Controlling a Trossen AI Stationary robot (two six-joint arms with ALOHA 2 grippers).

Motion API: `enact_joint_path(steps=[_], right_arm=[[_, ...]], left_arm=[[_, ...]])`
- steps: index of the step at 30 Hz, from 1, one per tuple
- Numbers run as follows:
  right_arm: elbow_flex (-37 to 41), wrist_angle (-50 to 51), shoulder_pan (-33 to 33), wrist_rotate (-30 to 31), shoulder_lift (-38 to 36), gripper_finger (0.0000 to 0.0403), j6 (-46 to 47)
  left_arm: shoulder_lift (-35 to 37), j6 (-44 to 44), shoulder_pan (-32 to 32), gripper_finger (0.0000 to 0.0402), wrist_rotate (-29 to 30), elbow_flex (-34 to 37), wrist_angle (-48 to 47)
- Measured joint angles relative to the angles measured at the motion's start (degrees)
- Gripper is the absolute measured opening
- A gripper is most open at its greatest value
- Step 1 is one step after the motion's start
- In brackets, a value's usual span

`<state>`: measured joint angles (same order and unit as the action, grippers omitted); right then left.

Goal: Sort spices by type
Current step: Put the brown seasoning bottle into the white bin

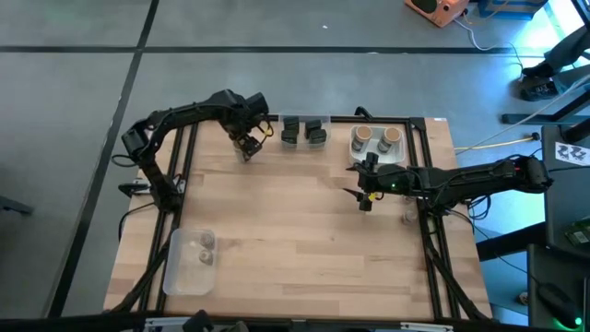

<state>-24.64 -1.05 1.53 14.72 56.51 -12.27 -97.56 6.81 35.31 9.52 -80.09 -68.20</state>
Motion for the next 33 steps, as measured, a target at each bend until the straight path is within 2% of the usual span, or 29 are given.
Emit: enact_joint_path(steps=[19,26,33], right_arm=[[0.0,-0.09,-0.01,-0.44,0.0,0.0308,0.0],[0.0,0.06,-0.01,-1.72,0.0,0.0308,0.11],[0.0,0.01,-0.01,-1.92,0.0,0.0308,0.2]], left_arm=[[-0.07,0.52,0.37,0.0288,1.24,0.04,0.08],[-0.15,1.31,0.74,0.0288,1.53,4.3,0.88],[-0.22,1.72,0.56,0.0288,0.94,4.74,2.97]])
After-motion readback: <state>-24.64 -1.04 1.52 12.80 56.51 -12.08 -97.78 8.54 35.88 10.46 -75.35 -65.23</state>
